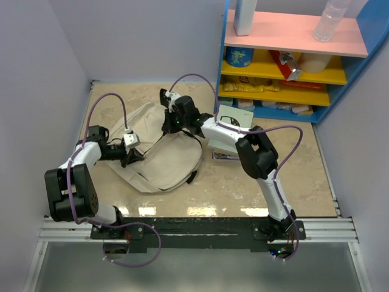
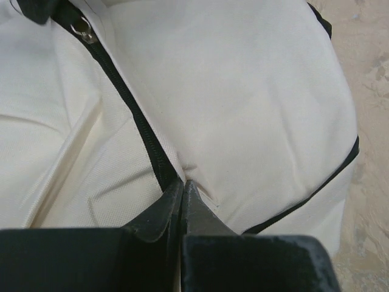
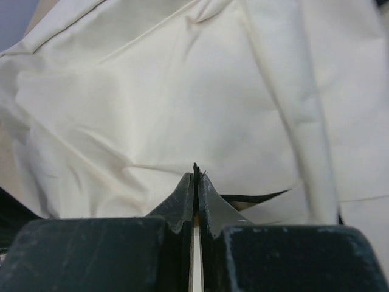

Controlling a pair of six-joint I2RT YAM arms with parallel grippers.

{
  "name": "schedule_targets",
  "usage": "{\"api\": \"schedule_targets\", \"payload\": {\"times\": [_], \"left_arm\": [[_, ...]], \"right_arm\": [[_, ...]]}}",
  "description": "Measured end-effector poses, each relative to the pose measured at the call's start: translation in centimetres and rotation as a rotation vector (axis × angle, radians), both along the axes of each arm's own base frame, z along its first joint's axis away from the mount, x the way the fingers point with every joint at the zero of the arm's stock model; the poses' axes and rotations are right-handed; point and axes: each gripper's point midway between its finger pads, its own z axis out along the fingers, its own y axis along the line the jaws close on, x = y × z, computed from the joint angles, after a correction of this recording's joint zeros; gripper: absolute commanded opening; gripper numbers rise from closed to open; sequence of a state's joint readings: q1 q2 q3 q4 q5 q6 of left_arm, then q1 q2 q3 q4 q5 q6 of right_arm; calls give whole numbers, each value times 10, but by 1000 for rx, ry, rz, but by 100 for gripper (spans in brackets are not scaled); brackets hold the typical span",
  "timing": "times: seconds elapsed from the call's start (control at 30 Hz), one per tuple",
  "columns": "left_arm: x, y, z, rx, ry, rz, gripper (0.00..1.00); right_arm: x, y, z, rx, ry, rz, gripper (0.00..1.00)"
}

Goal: Pack the student bag
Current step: Zip the student bag at the center of the board.

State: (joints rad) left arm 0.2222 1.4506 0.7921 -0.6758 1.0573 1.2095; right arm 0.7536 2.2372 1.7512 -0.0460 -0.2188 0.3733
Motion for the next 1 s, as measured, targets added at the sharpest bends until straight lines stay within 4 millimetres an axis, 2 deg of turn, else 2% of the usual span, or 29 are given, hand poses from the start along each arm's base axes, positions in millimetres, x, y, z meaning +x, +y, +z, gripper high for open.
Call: {"api": "schedule_targets", "payload": {"times": [0.1,0.2,0.4,0.53,0.67,0.7,0.77,0.8,0.87,0.93,1.0], "left_arm": [[-3,0,-2,5,9,-2,0],[-4,0,-3,5,12,-4,0],[-9,0,-2,19,10,-18,0],[-15,2,-3,21,27,-20,0],[-13,5,1,25,11,-25,0],[-12,6,2,26,8,-26,0],[-11,7,3,27,7,-27,0],[-11,7,3,25,12,-27,0],[-15,8,2,24,36,-22,4],[-18,9,1,24,57,-16,6],[-18,10,0,28,72,-6,15]], "right_arm": [[15,-13,0,-4,-4,-38,0],[20,-18,0,-20,-8,-62,0],[37,-10,4,-68,-68,-113,0],[62,-22,-9,-130,-107,-204,0],[65,-32,-21,-187,-100,-246,0],[66,-33,-22,-190,-100,-249,7],[65,-34,-20,-187,-104,-251,28],[65,-35,-20,-188,-108,-252,50],[69,-42,-18,-194,-121,-277,59],[76,-51,-13,-195,-130,-293,61],[82,-60,-5,-186,-140,-310,61]]}}
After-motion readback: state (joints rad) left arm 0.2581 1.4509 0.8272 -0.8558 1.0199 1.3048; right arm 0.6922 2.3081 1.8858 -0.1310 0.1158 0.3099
